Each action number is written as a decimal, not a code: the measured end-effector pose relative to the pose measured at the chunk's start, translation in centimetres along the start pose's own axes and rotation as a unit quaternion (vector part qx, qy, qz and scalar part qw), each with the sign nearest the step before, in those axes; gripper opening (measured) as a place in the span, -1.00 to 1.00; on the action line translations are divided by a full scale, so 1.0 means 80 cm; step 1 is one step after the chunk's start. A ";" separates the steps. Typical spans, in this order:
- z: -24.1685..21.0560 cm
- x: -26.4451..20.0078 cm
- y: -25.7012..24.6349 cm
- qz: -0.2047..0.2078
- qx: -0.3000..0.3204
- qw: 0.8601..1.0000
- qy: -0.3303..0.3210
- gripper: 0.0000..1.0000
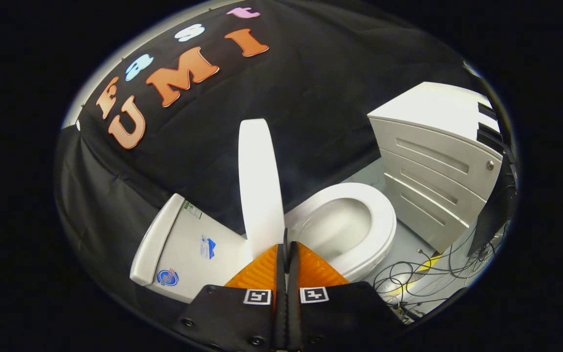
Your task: Open the toilet lid.
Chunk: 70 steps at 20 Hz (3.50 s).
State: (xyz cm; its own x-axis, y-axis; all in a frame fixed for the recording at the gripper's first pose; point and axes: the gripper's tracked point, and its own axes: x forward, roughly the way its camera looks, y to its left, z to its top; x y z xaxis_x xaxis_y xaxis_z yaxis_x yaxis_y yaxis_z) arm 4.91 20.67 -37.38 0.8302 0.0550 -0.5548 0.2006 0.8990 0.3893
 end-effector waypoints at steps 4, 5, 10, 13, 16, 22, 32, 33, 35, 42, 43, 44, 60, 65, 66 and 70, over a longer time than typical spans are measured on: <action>-0.005 -0.006 0.028 0.006 -0.033 0.999 -0.004 -0.84; -0.005 -0.007 0.036 0.008 -0.039 0.999 -0.005 -0.84; -0.012 -0.013 0.070 0.013 -0.091 0.996 -0.013 -0.84; -0.019 -0.017 0.092 0.016 -0.123 0.992 -0.016 -0.84; -0.028 -0.020 0.123 0.031 -0.131 0.991 -0.015 -0.84; -0.055 -0.026 0.173 0.046 -0.182 0.982 -0.015 -0.84; -0.093 -0.026 0.232 0.063 -0.237 0.970 -0.007 -0.84; -0.098 -0.026 0.238 0.064 -0.243 0.968 -0.007 -0.84; -0.106 -0.025 0.248 0.066 -0.254 0.965 -0.006 -0.84; -0.121 -0.023 0.262 0.066 -0.266 0.962 -0.005 -0.84; -0.122 -0.023 0.263 0.063 -0.272 0.960 -0.007 -0.84; -0.122 -0.022 0.264 0.062 -0.279 0.958 -0.012 -0.84; 0.031 -0.107 0.234 0.093 -0.277 0.948 -0.125 0.94; 0.104 -0.119 0.217 0.077 -0.265 0.949 -0.154 0.94; 0.118 -0.123 0.215 0.076 -0.263 0.949 -0.158 0.94; 0.167 -0.136 0.206 0.067 -0.265 0.945 -0.180 0.94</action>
State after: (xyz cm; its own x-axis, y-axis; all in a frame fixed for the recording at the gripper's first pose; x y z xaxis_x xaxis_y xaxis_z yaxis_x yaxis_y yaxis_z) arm 6.11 29.05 -15.08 0.9720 0.1176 -0.2035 -0.1279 0.9911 -0.0380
